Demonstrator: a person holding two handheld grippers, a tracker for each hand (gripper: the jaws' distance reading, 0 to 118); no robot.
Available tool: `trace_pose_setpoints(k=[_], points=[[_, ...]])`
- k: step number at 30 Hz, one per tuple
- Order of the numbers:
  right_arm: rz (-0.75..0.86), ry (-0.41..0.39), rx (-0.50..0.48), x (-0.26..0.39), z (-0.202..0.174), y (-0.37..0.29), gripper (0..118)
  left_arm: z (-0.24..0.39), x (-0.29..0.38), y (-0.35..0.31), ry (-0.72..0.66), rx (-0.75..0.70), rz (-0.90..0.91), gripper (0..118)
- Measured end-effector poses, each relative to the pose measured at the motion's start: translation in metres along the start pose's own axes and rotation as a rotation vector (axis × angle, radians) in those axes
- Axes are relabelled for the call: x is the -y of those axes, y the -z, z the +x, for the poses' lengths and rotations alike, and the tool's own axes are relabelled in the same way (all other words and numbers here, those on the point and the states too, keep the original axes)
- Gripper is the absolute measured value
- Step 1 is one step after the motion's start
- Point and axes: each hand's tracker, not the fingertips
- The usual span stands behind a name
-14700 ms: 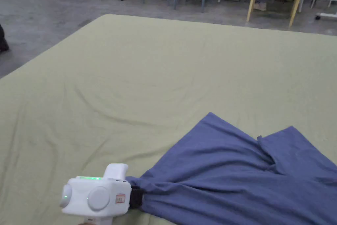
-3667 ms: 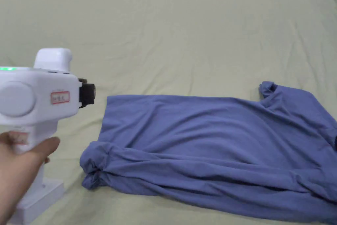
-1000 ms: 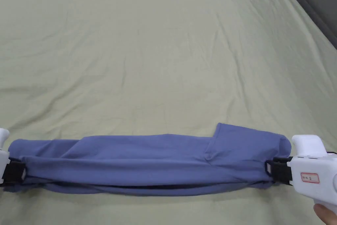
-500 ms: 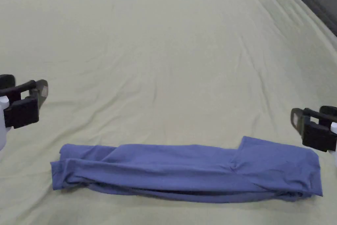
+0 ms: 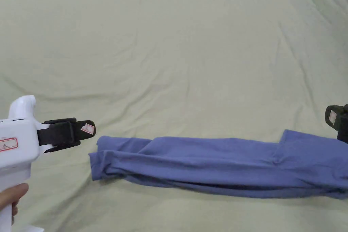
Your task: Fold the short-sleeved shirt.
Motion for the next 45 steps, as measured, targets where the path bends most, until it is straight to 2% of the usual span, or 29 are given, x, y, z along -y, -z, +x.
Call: trace_pose_setpoints(k=[1,3,4,8,11,14,15,16,17,18,20,22,25,28,30,33,37,39,41,45], points=[[-0.022,-0.004,-0.001,0.003,-0.003,0.005,3,-0.020,0.005,0.007,-0.073,0.061,-0.035,11],[-0.065,-0.011,-0.008,0.008,-0.012,0.013,3,-0.068,0.008,0.020,-0.253,0.161,-0.108,86],[-0.085,-0.013,-0.014,0.010,-0.018,0.017,3,-0.089,0.010,0.029,-0.317,0.158,-0.158,91],[-0.146,-0.008,-0.046,0.020,-0.042,0.034,3,-0.117,0.020,0.066,-0.266,0.077,-0.194,91],[-0.201,-0.011,-0.084,0.026,-0.058,0.053,3,-0.114,0.036,0.124,-0.347,0.153,-0.279,91],[-0.226,-0.014,-0.104,0.029,-0.070,0.065,3,-0.088,0.041,0.150,-0.274,0.248,-0.160,94],[-0.234,-0.013,-0.114,0.029,-0.073,0.069,3,-0.082,0.043,0.155,-0.254,0.238,-0.116,89],[-0.242,-0.016,-0.128,0.029,-0.074,0.071,3,-0.080,0.043,0.162,-0.270,0.239,-0.137,33],[-0.249,-0.018,-0.131,0.028,-0.076,0.073,3,-0.082,0.043,0.167,-0.322,0.263,-0.170,14],[-0.252,-0.023,-0.132,0.027,-0.077,0.074,3,-0.082,0.049,0.165,-0.378,0.219,-0.196,14],[-0.250,-0.044,-0.137,0.025,-0.075,0.070,3,-0.081,0.052,0.150,-0.338,0.232,-0.175,14],[-0.242,-0.060,-0.129,0.021,-0.071,0.069,3,-0.088,0.047,0.118,-0.314,0.153,-0.120,14],[-0.225,-0.041,-0.123,0.018,-0.058,0.065,3,-0.098,0.043,0.071,-0.343,0.116,-0.083,14],[-0.199,-0.017,-0.131,0.016,-0.046,0.060,3,-0.100,0.035,0.026,-0.292,-0.128,-0.065,14],[-0.183,-0.008,-0.132,0.015,-0.040,0.056,3,-0.091,0.028,0.005,-0.290,-0.233,-0.037,14],[-0.164,0.015,-0.140,0.017,-0.027,0.049,3,-0.043,0.017,-0.007,-0.181,-0.426,-0.060,14],[-0.138,0.047,-0.127,0.021,-0.008,0.038,3,0.049,0.020,0.027,0.106,-0.689,-0.119,14],[-0.134,0.067,-0.125,0.023,0.003,0.032,3,0.086,0.028,0.060,0.238,-0.708,-0.183,14],[-0.130,0.082,-0.121,0.028,0.016,0.026,3,0.116,0.039,0.100,0.337,-0.644,-0.267,14],[-0.129,0.116,-0.091,0.036,0.038,0.016,3,0.139,0.056,0.173,0.382,-0.457,-0.400,14]])
